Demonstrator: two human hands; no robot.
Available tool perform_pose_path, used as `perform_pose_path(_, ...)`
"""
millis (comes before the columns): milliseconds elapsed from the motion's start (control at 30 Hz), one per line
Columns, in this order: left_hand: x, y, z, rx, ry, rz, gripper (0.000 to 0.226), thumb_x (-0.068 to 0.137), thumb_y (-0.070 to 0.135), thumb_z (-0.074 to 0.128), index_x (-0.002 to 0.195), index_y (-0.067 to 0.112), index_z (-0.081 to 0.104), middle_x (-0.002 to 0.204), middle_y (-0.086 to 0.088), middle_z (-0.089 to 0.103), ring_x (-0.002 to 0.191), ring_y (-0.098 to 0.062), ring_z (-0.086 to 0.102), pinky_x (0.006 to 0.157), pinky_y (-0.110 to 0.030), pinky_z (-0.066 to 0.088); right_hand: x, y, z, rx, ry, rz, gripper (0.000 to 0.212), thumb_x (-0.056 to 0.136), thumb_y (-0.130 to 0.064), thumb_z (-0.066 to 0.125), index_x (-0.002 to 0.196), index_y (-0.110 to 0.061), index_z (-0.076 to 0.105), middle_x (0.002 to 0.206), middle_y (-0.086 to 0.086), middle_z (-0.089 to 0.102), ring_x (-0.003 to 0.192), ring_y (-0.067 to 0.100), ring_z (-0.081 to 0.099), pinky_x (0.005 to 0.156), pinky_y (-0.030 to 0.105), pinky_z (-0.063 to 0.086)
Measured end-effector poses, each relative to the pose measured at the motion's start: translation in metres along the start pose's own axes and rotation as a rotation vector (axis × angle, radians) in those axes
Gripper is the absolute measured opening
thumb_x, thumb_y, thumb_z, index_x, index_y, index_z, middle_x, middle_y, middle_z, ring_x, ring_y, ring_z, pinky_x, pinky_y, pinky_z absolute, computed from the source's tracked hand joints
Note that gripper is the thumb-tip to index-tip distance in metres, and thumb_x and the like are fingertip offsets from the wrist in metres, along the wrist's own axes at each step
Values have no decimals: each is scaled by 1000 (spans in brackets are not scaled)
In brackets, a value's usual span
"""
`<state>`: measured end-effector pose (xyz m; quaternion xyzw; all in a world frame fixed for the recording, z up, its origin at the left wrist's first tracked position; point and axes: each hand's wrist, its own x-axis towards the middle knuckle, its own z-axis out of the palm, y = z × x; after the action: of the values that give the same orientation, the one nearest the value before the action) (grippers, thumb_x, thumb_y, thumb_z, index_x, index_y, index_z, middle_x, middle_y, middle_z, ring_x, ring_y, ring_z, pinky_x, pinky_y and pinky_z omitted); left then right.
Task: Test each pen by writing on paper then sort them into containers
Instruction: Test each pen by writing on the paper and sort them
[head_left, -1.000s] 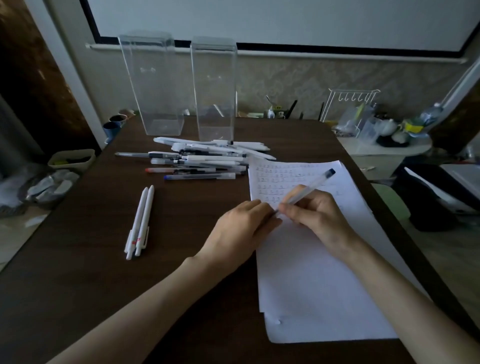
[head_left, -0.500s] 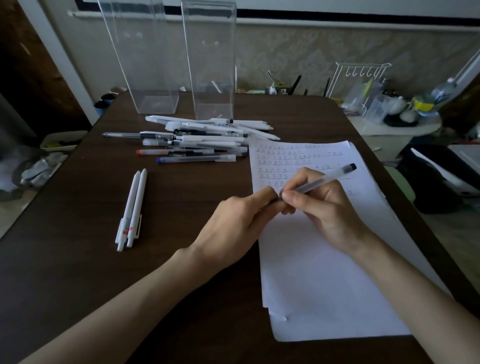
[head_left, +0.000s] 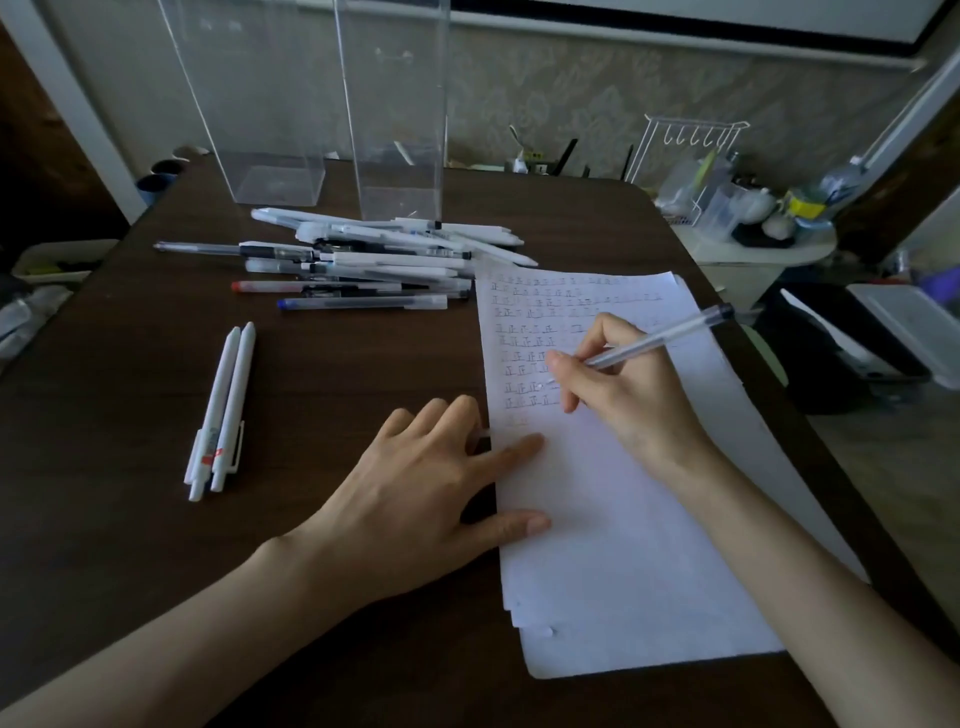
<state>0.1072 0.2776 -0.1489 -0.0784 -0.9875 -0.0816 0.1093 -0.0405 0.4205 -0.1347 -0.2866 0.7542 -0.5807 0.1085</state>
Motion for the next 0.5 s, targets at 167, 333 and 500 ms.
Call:
perform_pose_path(167,1,1,-1,23,-3,3,65,89,71,21,135,33,45,97,3,44,82,-12,48,65,-29,44,-3,1,9,-96,46,-10,28,70,-10,54,57,-13,30,47,21,34,42,19,35,43,35,28)
perform_pose_path(333,1,1,0,37,10,-12,63,88,70,24,134,33,47,95,3,44,79,-12,47,62,-27,41,-4,3,9,-143,14,-26,34,80,-3,58,60,-6,30,49,22,39,39,9,42,45,33,38)
perform_pose_path(500,2,1,-1,12,9,-23,62,87,69,26,133,34,49,95,3,44,80,-13,49,63,-29,43,-3,5,10,-181,1,-68,37,81,4,56,61,-6,27,53,12,26,49,20,29,45,34,23)
